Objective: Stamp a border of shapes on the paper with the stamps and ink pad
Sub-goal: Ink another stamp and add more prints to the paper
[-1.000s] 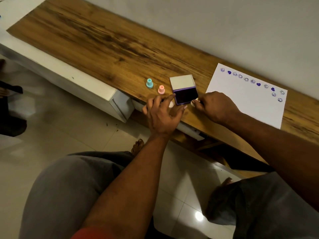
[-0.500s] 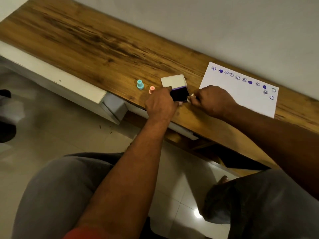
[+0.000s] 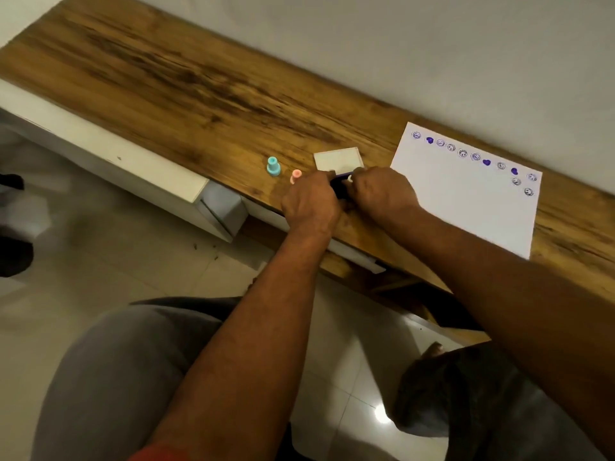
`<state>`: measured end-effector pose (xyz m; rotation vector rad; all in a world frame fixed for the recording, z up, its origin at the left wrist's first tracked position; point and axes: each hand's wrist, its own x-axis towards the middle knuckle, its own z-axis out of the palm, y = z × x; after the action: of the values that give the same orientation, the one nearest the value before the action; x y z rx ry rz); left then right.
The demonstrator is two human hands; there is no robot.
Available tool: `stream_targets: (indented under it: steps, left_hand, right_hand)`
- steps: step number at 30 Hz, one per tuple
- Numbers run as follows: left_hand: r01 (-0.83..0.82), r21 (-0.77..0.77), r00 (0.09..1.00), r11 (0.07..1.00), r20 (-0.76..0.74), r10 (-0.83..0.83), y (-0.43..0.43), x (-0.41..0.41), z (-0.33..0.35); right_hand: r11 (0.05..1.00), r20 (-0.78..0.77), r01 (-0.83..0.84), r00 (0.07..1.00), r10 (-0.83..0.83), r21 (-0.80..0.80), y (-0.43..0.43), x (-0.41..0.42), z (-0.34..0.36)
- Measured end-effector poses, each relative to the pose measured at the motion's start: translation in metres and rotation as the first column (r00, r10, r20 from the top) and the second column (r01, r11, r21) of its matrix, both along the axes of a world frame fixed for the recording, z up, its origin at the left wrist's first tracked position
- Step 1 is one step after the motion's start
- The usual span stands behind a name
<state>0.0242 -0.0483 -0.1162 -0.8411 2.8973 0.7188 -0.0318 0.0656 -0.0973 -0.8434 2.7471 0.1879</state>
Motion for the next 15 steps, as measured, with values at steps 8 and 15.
stream_targets:
  steps: [8, 15]
  left_hand:
    - [0.009, -0.029, 1.000, 1.000, 0.030, -0.008, 0.000, 0.000, 0.002]
    - [0.039, 0.009, 0.997, 0.999, -0.071, -0.039, 0.015, 0.001, 0.006]
  right_hand:
    - [0.993, -0.005, -0.045, 0.999, 0.046, 0.113, -0.003, -0.010, 0.004]
    - [0.997, 0.000, -0.078, 0.997, 0.078, 0.026, 0.002, -0.014, 0.011]
